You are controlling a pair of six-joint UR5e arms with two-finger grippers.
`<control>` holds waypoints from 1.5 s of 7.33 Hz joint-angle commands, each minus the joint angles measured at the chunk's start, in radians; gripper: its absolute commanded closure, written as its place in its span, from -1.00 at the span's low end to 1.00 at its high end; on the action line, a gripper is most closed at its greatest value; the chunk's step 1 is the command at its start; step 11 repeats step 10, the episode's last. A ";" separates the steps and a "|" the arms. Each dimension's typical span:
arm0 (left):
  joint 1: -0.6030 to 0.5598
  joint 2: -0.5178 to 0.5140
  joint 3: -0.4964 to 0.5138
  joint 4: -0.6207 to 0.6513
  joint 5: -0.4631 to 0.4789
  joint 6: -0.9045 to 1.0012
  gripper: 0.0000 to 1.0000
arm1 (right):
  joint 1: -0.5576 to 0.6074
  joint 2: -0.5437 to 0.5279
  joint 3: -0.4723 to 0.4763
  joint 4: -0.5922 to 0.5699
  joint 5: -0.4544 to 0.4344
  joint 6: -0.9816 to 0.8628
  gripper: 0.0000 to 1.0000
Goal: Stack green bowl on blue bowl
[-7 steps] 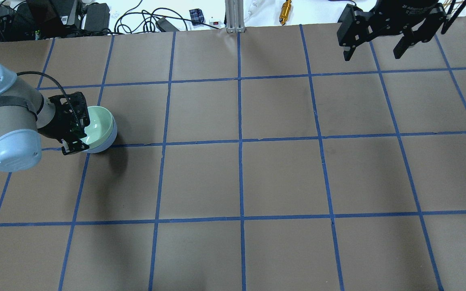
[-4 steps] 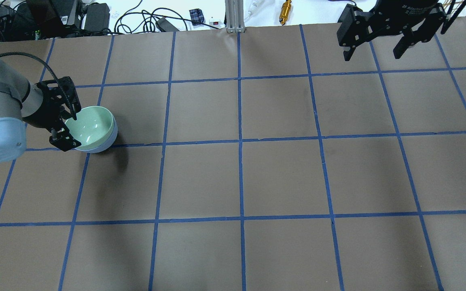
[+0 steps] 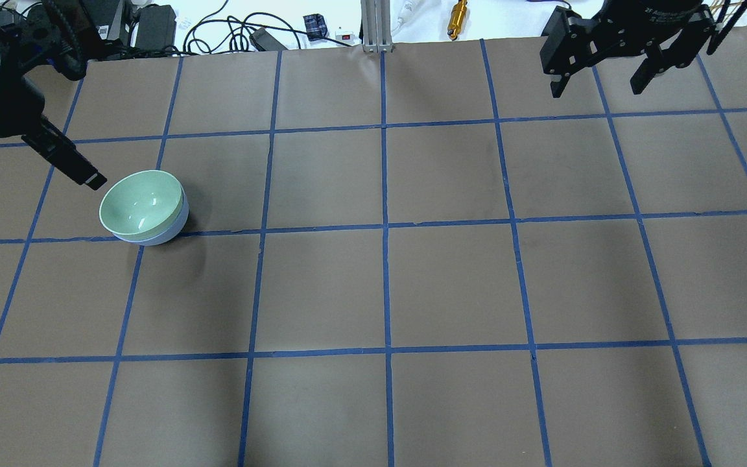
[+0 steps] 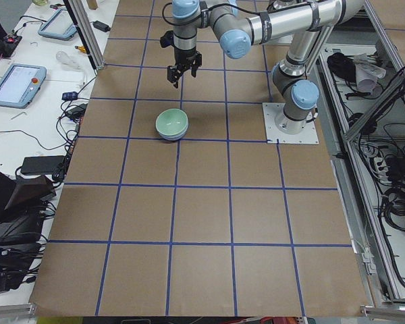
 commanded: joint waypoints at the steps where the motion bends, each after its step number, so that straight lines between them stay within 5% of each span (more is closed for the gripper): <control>1: -0.179 0.015 0.036 -0.078 0.070 -0.499 -1.00 | 0.000 0.001 0.000 0.000 0.000 0.001 -1.00; 4: -0.307 -0.014 0.064 -0.078 0.005 -1.008 -1.00 | 0.000 0.001 0.000 0.000 0.000 0.001 -1.00; 11: -0.306 -0.110 0.210 -0.079 -0.003 -0.993 -1.00 | 0.000 0.001 0.000 0.000 -0.002 0.001 -1.00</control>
